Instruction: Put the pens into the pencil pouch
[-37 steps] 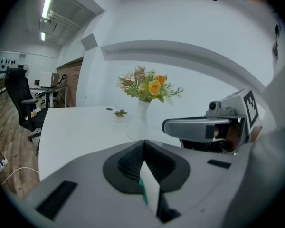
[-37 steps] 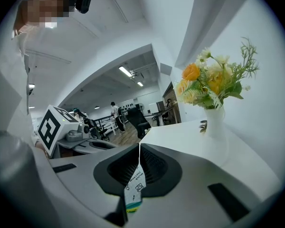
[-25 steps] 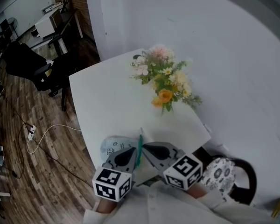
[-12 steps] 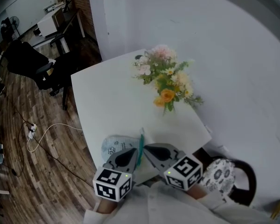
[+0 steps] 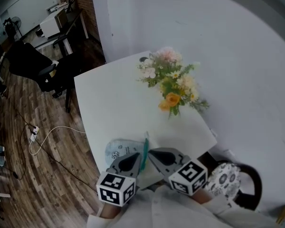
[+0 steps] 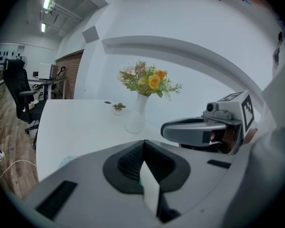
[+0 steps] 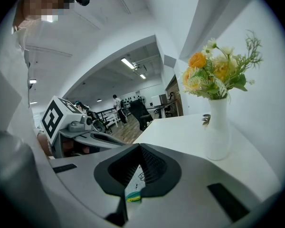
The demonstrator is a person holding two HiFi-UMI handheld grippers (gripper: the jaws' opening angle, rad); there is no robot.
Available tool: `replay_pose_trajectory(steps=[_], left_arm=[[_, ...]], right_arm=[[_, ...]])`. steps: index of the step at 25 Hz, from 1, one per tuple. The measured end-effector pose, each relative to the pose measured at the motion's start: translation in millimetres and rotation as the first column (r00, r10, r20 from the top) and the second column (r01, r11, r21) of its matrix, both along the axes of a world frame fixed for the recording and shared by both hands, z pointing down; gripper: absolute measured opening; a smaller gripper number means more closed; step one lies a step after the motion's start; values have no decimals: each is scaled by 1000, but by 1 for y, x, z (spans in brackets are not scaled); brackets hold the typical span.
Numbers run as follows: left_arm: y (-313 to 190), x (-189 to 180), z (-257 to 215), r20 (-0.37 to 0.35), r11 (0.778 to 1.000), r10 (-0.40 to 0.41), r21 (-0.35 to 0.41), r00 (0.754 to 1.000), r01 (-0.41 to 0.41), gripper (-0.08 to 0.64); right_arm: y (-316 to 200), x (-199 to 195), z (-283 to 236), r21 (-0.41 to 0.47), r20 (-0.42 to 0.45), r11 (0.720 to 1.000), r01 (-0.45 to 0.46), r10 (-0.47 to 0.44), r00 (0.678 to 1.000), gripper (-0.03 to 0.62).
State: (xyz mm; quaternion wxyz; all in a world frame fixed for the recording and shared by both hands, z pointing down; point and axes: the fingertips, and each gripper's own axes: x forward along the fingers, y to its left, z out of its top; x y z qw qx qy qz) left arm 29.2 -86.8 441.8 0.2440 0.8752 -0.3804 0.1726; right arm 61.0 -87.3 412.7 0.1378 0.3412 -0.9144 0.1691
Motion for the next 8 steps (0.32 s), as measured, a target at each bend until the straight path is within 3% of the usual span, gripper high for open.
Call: replay_pose_trajectory(steps=[8], left_arm=[[-6,0,2,4,1000,-1,5,1000,1,6]], right_arm=[[-6,5,6,-8,-8,1000,-14,14,1000,6]])
